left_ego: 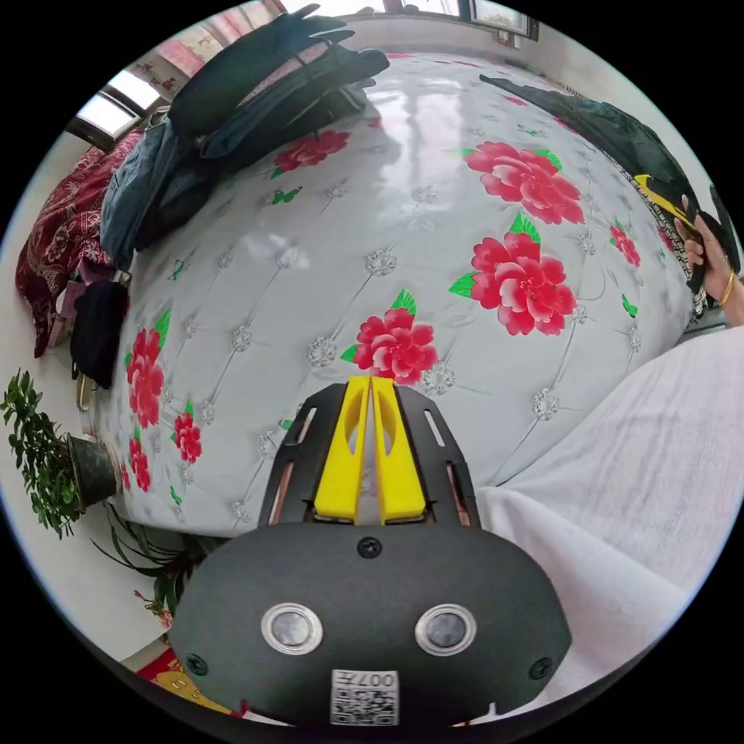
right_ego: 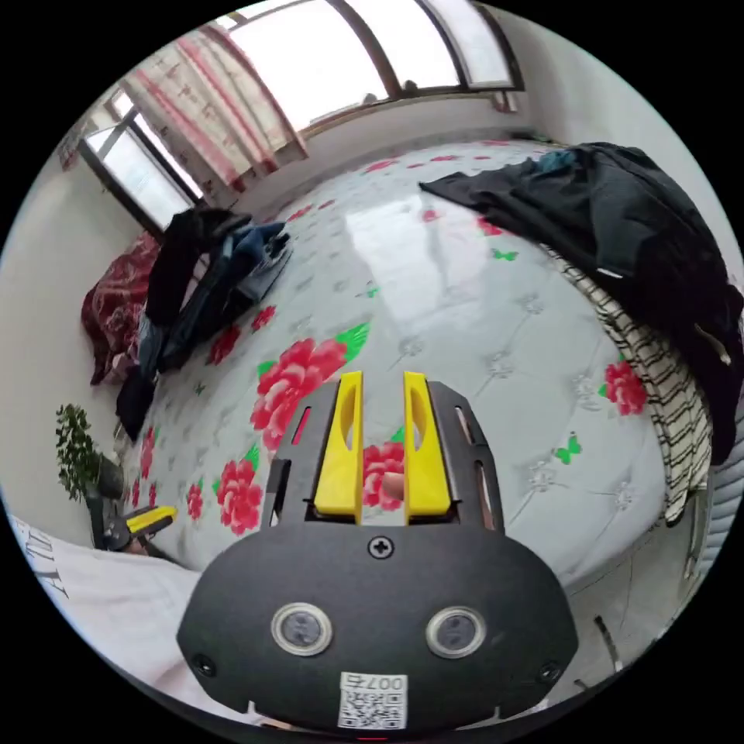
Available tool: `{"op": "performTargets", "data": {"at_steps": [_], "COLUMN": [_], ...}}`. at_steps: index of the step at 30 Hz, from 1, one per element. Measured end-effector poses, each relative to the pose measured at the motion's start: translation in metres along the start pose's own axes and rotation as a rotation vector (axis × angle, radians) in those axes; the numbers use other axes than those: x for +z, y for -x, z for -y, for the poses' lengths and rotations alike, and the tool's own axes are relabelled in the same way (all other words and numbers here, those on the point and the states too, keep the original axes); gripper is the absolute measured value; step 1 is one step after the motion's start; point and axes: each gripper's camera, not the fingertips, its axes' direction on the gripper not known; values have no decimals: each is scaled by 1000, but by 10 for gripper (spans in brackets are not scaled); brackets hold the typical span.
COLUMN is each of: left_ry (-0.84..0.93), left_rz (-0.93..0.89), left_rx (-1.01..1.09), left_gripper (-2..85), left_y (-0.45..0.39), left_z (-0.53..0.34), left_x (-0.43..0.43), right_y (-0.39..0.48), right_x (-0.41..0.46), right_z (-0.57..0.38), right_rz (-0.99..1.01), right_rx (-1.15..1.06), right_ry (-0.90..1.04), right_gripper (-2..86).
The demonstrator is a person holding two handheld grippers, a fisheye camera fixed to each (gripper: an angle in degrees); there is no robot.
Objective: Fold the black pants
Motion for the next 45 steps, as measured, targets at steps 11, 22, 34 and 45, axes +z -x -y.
{"op": "performTargets", "data": {"at_steps": [11,22,34,45], "left_ry": [121,146,-249,-254], "left_rz": [-109,14,-248,-280], "left_rx": [-99,-125,-125,-198], "left_gripper": [-4,-9,-9,31], "left_y": [-96,-115,-79,-9], "left_z": [50,31,-20,-139], "left_x": [5,15,-28,21], "right_y": [-317,-380,1,62], "right_x": [-171,-160,-170,-77], "right_z": [46,62,87,33], "right_rz": [-192,113,-227,27], "right_rx": [615,785,-735,-606], "right_ry": [-395,-440,-175,20], "right_gripper": [111,29,-1,-1]}}
